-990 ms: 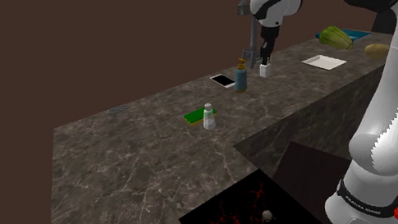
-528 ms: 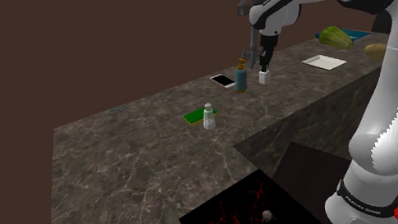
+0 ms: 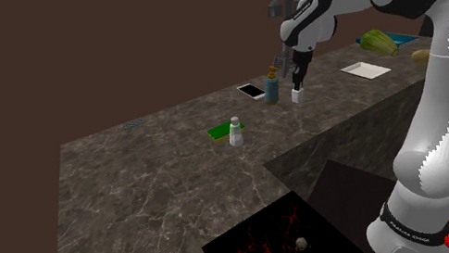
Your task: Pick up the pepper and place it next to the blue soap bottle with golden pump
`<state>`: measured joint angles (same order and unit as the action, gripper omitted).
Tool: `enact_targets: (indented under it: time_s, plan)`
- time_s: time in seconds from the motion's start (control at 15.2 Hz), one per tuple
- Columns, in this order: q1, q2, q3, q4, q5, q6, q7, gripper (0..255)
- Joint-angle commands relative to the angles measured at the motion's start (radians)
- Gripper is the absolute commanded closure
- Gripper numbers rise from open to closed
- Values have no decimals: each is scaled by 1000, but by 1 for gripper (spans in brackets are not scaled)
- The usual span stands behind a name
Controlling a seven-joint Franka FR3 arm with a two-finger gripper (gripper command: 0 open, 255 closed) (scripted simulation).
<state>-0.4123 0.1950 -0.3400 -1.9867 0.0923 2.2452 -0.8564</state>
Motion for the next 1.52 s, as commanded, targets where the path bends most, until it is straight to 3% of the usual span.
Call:
enact_targets:
  time_s: [0.0, 0.4, 0.46, 0.79, 1.06, 1.45]
  plan:
    - [-1, 5, 1, -10, 3, 15, -2, 255]
    - [-1, 5, 1, -10, 3, 15, -2, 255]
    - [-1, 5, 1, -10, 3, 15, -2, 0]
    - [-1, 5, 1, -10, 3, 15, -2, 0]
    - [7, -62, -6, 40, -29, -97, 19, 0]
    - [6, -62, -6, 40, -29, -97, 19, 0]
